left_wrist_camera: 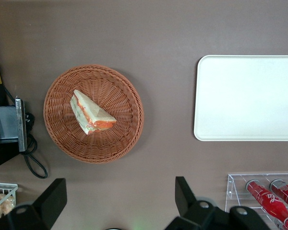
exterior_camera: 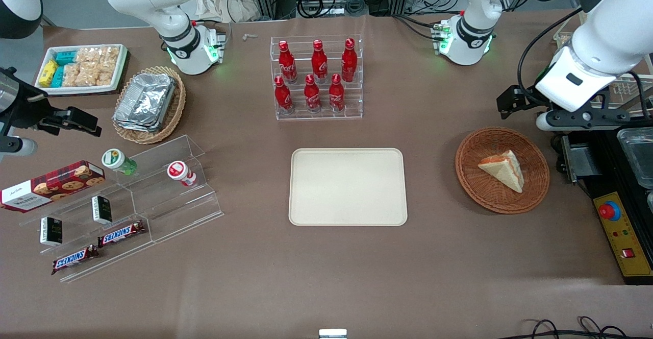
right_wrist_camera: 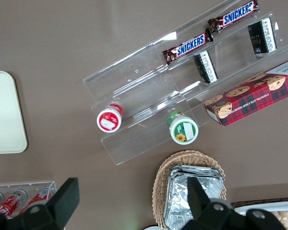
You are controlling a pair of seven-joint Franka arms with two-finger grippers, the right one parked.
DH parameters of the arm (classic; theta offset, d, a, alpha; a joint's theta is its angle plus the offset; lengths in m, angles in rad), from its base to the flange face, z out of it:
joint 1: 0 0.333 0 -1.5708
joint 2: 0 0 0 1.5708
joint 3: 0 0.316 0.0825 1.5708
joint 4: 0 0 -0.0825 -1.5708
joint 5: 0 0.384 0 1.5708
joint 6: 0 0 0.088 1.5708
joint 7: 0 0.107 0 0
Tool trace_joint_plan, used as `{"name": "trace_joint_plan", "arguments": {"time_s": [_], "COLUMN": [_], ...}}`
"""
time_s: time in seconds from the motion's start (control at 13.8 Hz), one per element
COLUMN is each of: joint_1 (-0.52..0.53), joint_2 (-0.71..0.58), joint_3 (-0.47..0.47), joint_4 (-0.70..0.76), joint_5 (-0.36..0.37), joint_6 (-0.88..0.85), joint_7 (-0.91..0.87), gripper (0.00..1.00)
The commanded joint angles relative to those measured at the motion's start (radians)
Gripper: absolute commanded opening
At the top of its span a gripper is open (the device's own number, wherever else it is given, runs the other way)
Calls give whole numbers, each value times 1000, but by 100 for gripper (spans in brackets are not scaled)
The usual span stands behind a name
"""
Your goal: Place sandwich from basket to tray
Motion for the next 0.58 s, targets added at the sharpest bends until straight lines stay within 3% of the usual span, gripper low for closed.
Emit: {"name": "trace_joint_plan", "arguments": {"time_s": [0.0,0.29,0.51], "joint_1": [4,5,7], "joint_2": [10,15,8], "joint_3": [-3,0,2], "joint_4": [25,25,-6], "joint_5": [15,14,15], "joint_6": [-11,-20,-45], "joint_7": [8,-7,-195], "gripper": [100,100,100]}}
